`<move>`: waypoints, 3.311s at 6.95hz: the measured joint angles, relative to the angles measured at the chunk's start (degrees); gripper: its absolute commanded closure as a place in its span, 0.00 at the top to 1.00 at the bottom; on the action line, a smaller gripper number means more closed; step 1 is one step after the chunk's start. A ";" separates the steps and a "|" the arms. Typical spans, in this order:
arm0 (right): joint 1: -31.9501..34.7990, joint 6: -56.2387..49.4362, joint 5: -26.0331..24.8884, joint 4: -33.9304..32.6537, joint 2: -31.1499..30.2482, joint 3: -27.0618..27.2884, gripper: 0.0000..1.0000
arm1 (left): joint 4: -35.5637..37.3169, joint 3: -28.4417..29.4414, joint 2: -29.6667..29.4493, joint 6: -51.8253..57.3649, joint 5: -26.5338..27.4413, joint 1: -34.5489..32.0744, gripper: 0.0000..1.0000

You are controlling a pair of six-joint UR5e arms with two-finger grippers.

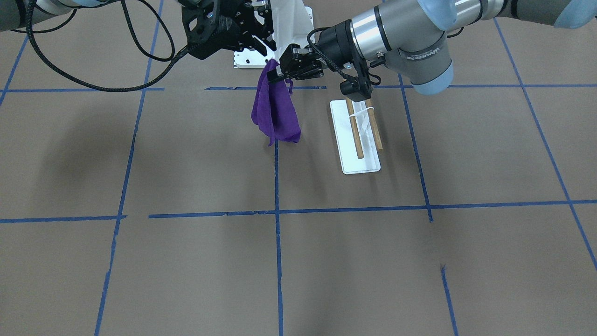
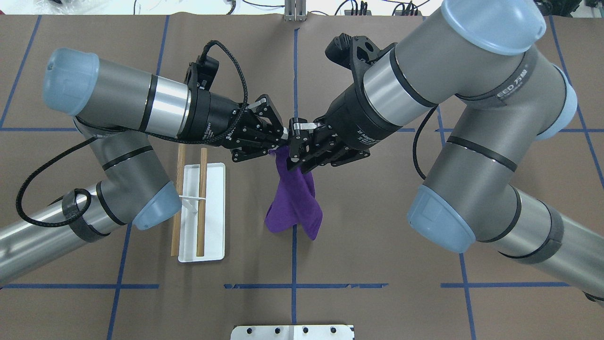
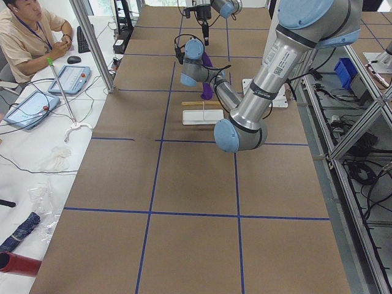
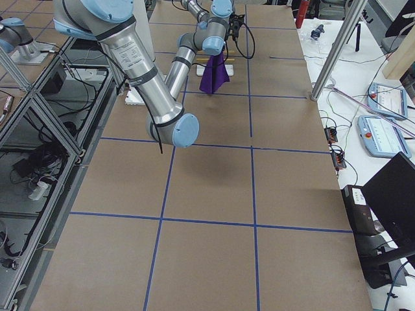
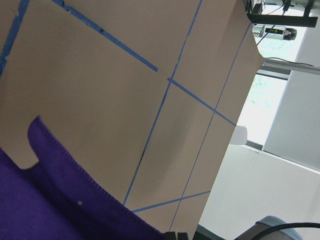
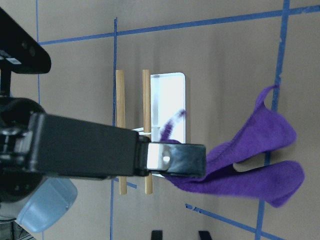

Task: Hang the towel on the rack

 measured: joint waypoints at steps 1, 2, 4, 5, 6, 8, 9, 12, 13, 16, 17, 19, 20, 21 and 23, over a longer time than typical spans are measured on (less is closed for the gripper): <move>1.10 -0.14 0.09 -0.01 -1.94 1.40 1.00 | -0.06 -0.19 1.29 0.45 -0.22 -0.06 0.00; 2.78 -0.20 0.06 0.01 -4.73 3.33 1.00 | -0.18 -1.20 4.63 1.31 -0.50 -0.20 0.00; 6.14 -0.25 -0.58 0.03 -9.02 4.85 1.00 | -3.86 -5.28 15.35 4.10 -0.92 -0.73 0.00; 6.76 -0.29 -1.67 0.03 -10.36 4.89 1.00 | -8.06 -6.24 20.97 5.24 -2.07 -2.27 0.00; 6.91 -0.33 -2.73 0.03 -11.33 4.82 1.00 | -11.69 -6.19 25.62 7.12 -5.04 -5.62 0.00; 6.99 -1.57 -4.51 0.04 -13.23 4.42 1.00 | -14.38 -5.33 33.01 15.44 -11.76 -12.36 0.00; 7.02 -3.04 -5.64 0.04 -14.10 4.10 1.00 | -14.74 -4.74 35.02 18.63 -12.86 -13.89 0.00; 7.14 -4.27 -7.46 0.04 -15.04 3.37 1.00 | -15.20 -2.09 36.12 21.07 -13.39 -15.45 0.99; 7.22 -4.30 -7.63 0.04 -15.07 3.33 1.00 | -15.42 -0.86 36.10 21.47 -13.24 -15.45 1.00; 8.95 -5.15 -7.61 0.04 -17.23 3.32 1.00 | -17.06 3.83 36.43 21.85 -12.56 -15.77 1.00; 10.38 -6.35 -7.65 0.00 -18.82 3.28 1.00 | -17.69 4.86 36.59 21.95 -12.50 -16.58 1.00; 15.33 -13.08 -7.44 -0.54 -24.51 2.71 1.00 | -17.85 5.82 38.08 28.50 -12.41 -19.28 1.00; 18.05 -19.65 -7.29 -0.70 -27.97 1.72 1.00 | -17.78 6.82 39.70 36.11 -12.25 -21.16 1.00; 21.12 -27.97 -7.07 -0.83 -31.09 0.05 1.00 | -17.63 8.19 41.55 46.15 -11.02 -23.34 1.00; 27.85 -45.04 -6.82 -3.86 -34.22 -3.92 1.00 | -14.38 9.89 44.88 69.48 -3.16 -27.29 1.00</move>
